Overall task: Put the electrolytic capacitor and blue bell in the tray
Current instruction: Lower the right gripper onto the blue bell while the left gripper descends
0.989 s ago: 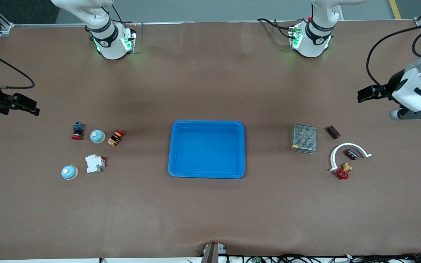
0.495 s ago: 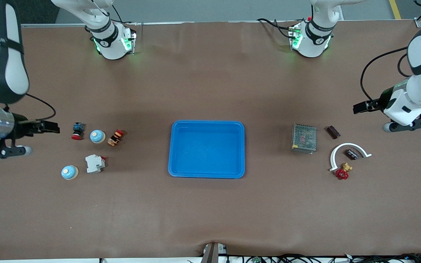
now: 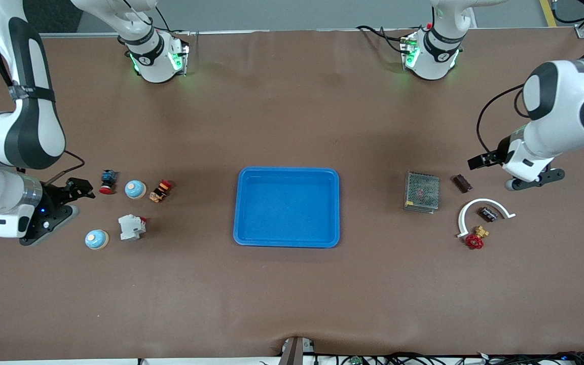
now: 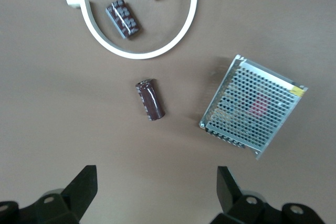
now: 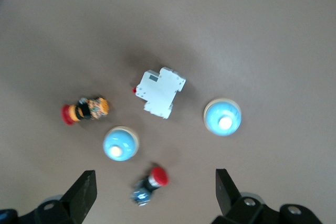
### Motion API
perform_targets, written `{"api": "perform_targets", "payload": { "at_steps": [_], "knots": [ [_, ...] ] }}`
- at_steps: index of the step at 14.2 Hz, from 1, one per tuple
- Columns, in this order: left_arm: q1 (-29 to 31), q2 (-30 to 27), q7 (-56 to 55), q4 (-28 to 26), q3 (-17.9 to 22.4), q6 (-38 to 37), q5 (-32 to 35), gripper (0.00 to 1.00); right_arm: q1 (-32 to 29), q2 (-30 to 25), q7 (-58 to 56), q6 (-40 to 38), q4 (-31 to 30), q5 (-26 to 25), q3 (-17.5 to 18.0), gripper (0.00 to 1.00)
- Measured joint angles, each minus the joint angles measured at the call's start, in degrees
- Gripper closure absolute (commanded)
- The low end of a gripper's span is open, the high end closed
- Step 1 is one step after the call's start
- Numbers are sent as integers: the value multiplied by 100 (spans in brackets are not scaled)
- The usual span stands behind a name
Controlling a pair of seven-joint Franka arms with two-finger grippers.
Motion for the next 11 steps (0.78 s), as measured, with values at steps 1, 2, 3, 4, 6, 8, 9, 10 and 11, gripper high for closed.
{"api": "perform_targets", "payload": {
  "at_steps": [1,2,3,4,6,8,9,10,11],
  "knots": [
    [18,45,-81,-180,1,220,0,10,-47,124,-439,158,-1,0,-15,0],
    [39,99,-162,-328,3,444,0,11,-98,246,-790,295,-2,0,-27,0],
    [65,157,-235,-452,9,675,0,12,-155,360,-1016,406,0,0,-30,0],
    [122,220,-293,-553,12,877,0,14,-212,469,-1181,514,-1,0,-33,0],
    [282,402,-333,-688,18,1279,0,20,-309,698,-1642,828,-5,0,-35,0],
    [395,660,-411,-775,21,1716,0,26,-392,954,-2112,1188,-6,1,-36,0],
    [420,795,-512,-806,21,1926,0,26,-424,1078,-2262,1322,-6,1,-36,0],
    [425,926,-629,-826,20,2109,0,26,-445,1182,-2342,1413,-7,1,-36,0],
    [425,1051,-738,-838,17,2276,0,26,-453,1258,-2390,1479,-4,1,-36,0]
  ]
}}
